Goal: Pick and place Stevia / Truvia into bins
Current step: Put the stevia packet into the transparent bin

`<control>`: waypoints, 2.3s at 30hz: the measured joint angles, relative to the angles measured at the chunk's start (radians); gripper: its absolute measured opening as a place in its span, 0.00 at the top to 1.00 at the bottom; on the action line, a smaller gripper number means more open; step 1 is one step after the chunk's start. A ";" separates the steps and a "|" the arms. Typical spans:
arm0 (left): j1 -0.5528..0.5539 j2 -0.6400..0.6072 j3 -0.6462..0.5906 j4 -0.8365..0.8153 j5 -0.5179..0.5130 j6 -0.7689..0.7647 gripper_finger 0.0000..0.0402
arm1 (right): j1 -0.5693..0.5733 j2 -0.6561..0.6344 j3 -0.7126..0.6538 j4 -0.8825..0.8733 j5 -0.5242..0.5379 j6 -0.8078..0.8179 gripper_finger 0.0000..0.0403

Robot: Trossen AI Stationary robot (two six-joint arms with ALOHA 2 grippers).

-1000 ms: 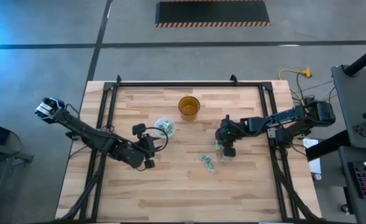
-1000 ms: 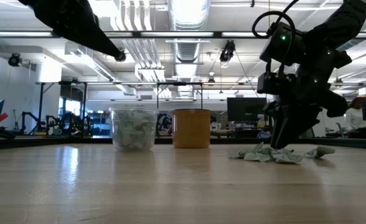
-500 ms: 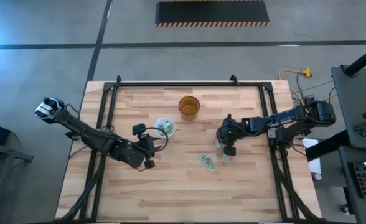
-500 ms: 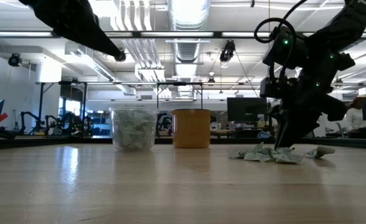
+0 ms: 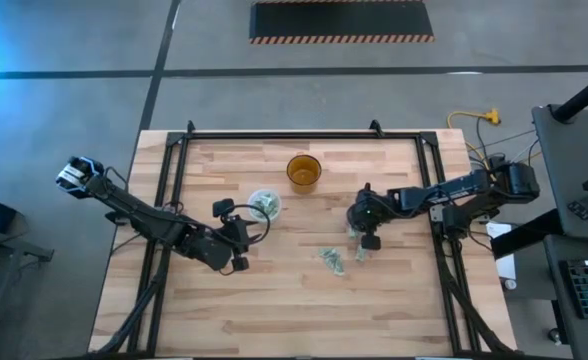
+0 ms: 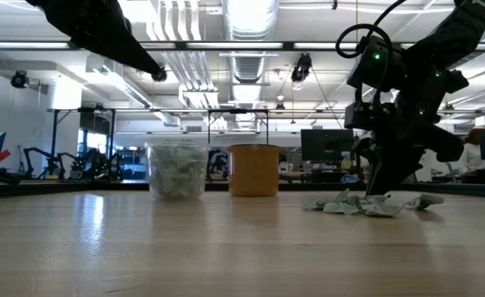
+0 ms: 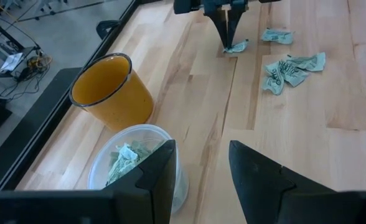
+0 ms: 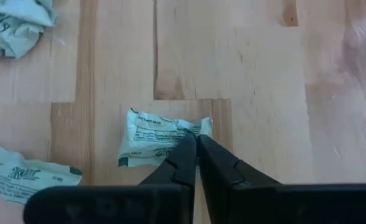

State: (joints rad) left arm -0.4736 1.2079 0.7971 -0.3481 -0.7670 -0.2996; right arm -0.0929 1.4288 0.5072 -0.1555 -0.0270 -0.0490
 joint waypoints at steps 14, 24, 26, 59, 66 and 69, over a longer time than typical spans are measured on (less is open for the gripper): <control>-0.001 0.000 0.003 0.000 0.000 0.001 0.67 | 0.032 -0.014 0.113 0.018 0.000 -0.107 0.98; -0.001 0.000 0.002 -0.011 0.001 0.001 0.67 | 0.095 -0.016 0.215 0.126 0.004 -0.214 0.98; -0.001 0.000 0.002 -0.016 0.008 0.000 0.67 | 0.104 -0.017 0.227 0.145 0.004 -0.232 0.98; -0.098 -0.024 0.008 -0.165 0.008 -0.036 0.67 | -0.010 0.336 0.431 0.664 0.029 -0.352 0.98; -0.107 -0.025 0.010 -0.166 0.008 -0.037 0.67 | -0.018 0.483 0.637 0.479 0.017 -0.355 0.98; -0.115 -0.025 0.010 -0.166 0.008 -0.037 0.67 | -0.022 0.522 0.692 0.412 0.017 -0.350 0.98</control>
State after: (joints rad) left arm -0.5884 1.1828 0.8074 -0.5140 -0.7591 -0.3370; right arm -0.1154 1.9505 1.1989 0.2566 -0.0097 -0.3993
